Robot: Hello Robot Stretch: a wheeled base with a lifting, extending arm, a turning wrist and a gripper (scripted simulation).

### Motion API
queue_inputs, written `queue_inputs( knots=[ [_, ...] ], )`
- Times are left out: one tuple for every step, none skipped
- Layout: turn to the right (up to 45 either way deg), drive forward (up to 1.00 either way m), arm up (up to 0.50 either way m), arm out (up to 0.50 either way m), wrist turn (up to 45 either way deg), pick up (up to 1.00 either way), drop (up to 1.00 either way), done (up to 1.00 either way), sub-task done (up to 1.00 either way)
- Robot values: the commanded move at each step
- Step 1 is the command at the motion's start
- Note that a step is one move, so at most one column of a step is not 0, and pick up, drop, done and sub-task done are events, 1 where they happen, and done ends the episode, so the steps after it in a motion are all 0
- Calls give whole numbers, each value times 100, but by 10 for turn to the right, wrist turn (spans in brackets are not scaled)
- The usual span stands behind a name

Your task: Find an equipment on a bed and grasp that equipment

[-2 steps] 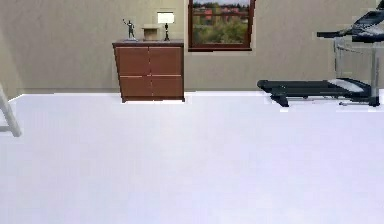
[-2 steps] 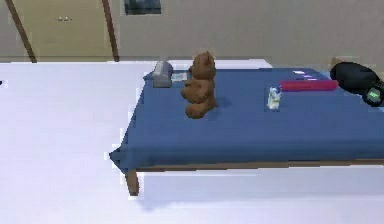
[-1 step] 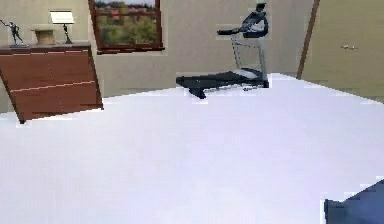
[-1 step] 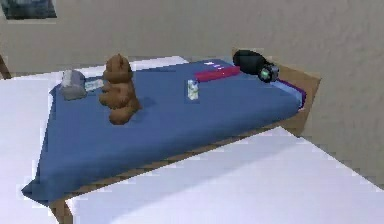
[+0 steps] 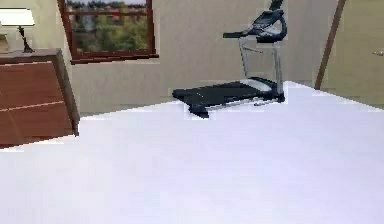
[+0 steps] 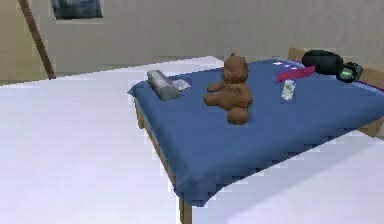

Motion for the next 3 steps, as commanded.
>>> queue_inputs(
  knots=[
    [210,0,0,0,0,0,0,0,0],
    [0,45,0,0,0,0,0,0,0],
    [390,0,0,0,0,0,0,0,0]
  ],
)
